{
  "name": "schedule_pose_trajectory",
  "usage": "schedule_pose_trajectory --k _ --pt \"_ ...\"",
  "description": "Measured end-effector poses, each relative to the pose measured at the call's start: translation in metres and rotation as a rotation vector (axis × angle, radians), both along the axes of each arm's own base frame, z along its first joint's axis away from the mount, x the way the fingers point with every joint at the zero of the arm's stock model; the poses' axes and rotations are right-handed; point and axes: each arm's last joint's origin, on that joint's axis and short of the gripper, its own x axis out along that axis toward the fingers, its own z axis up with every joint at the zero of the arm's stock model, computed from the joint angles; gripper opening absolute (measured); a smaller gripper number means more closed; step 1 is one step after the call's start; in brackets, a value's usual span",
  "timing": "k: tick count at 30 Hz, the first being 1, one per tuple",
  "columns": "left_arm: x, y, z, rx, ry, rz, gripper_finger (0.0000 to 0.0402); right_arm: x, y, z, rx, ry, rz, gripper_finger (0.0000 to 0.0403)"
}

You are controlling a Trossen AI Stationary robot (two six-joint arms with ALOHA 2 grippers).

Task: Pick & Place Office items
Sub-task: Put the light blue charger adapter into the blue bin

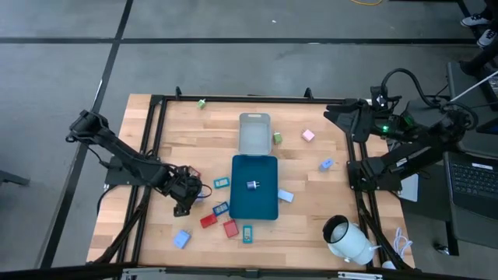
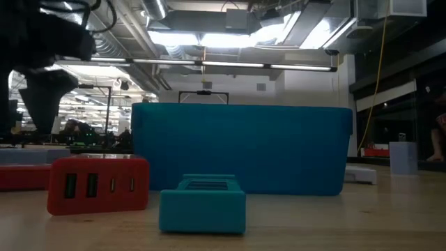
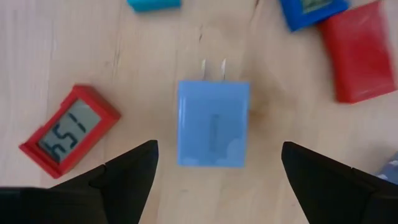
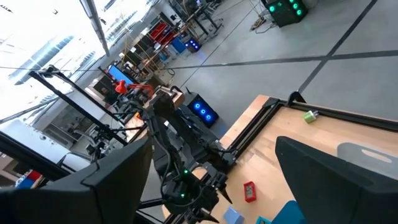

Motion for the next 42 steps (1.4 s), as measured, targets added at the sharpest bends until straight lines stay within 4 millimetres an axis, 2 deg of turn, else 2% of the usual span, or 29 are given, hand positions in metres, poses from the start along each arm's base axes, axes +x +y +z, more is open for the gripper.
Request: schedule_pose_trajectory --k 13,28,36,39,42 --pt "0.000 0.017 -0.021 -0.028 0.005 0.015 0.0336 0.000 0.000 0.000 -0.006 0.002 0.003 0.0348" --pt "0.005 0.017 -0.023 -0.044 -0.042 0.012 0.0336 0.000 0.000 0.000 -0.006 0.000 0.020 0.0348" --pt "0.014 0.013 -0.040 -0.033 -0.002 -0.014 0.0334 0.000 0.001 0.000 -0.004 0.000 0.025 0.0348" --pt "0.016 0.012 -0.044 -0.023 0.009 0.003 0.0321 0.000 0.001 0.001 -0.001 -0.006 0.031 0.0348" --pt "0.016 0.012 -0.044 -0.018 0.005 0.032 0.0285 0.000 0.002 0.002 0.005 -0.014 0.038 0.0348"
